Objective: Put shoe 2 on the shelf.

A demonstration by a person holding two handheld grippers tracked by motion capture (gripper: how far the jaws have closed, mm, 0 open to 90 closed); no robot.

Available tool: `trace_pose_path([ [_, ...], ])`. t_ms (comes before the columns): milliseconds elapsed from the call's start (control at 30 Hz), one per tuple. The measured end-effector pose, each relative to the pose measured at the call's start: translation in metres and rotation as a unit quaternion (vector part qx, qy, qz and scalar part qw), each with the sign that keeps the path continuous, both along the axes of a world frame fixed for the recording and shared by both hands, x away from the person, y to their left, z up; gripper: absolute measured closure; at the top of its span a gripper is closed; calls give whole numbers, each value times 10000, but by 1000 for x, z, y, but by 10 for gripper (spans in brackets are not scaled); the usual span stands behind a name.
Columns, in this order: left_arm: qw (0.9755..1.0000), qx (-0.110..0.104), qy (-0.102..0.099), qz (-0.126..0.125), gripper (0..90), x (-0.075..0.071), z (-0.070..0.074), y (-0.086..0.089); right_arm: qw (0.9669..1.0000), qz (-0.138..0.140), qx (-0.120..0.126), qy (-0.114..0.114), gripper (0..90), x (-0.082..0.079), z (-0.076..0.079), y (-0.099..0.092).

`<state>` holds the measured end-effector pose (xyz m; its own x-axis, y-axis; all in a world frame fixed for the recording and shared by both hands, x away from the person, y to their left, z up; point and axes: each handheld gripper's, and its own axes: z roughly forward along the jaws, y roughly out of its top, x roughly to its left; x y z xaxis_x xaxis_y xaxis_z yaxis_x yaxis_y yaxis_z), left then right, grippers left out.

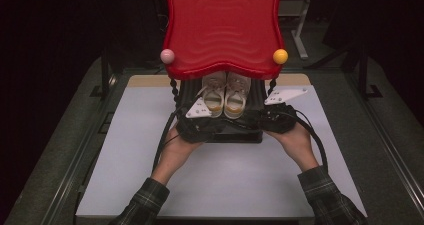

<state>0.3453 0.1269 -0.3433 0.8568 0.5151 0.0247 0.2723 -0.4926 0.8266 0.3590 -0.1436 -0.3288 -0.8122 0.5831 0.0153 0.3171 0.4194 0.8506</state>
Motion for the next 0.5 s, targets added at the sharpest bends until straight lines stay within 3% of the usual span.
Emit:
trace_pose_path([
  [133,9999,74,110,-10,560,-7,-1,11,10000,35,-27,-47,641,-7,0,0],
  [333,9997,44,218,60,390,-17,-3,27,9999,9,28,127,512,-15,-5,-10],
  [500,9995,117,236,151,288,-27,-6,42,9999,-83,27,126,434,-26,-9,-21],
])
